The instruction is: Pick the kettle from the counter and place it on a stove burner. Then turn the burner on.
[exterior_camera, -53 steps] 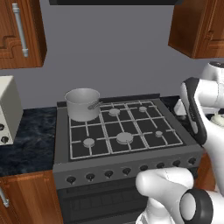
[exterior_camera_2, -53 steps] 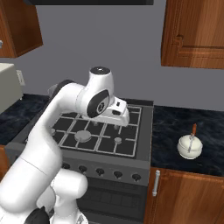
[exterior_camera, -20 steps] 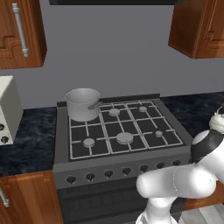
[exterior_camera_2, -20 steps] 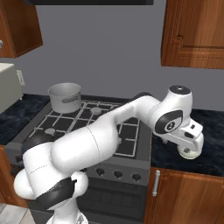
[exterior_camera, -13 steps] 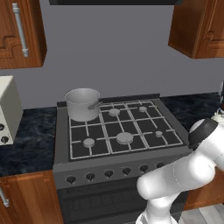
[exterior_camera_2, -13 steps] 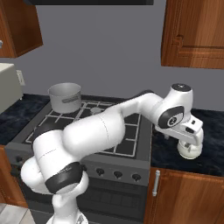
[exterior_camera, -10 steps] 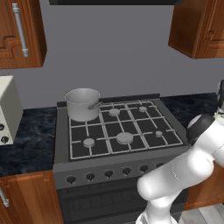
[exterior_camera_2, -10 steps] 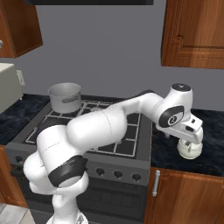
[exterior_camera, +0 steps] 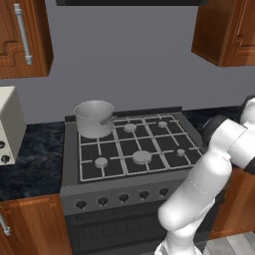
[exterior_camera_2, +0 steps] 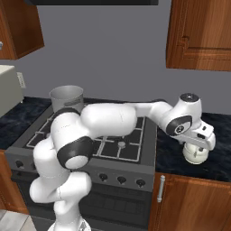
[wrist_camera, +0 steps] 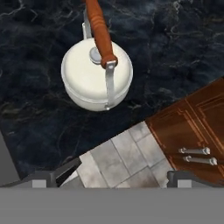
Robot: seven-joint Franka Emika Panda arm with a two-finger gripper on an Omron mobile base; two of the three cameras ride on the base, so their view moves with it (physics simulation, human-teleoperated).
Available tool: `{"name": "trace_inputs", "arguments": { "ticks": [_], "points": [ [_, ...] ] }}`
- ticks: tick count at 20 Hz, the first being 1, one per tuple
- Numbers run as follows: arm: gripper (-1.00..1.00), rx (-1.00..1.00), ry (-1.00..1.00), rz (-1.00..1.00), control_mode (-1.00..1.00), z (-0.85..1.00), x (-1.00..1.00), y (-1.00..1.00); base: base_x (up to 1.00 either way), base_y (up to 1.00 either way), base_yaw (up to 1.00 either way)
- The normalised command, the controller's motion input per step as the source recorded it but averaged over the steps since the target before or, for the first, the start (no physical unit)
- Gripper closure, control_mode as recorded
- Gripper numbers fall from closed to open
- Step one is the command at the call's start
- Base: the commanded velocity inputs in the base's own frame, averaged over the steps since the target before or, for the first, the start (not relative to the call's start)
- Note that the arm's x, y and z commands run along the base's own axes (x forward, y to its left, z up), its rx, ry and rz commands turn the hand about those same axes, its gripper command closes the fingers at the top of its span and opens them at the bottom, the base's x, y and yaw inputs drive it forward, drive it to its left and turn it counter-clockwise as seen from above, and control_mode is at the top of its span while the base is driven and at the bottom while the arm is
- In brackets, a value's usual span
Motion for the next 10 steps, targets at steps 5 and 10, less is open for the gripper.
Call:
{"name": "trace_inputs", "arguments": {
  "ticks": [5, 10],
  "points": [
    [-1.00, 0.00, 0.00, 0.07, -1.00, -0.05, 0.27, -0.38, 0.00, 0.00, 0.00],
    [-1.00, 0.01, 0.00, 0.07, -1.00, 0.00, 0.21, -0.37, 0.00, 0.00, 0.00]
  ]
}}
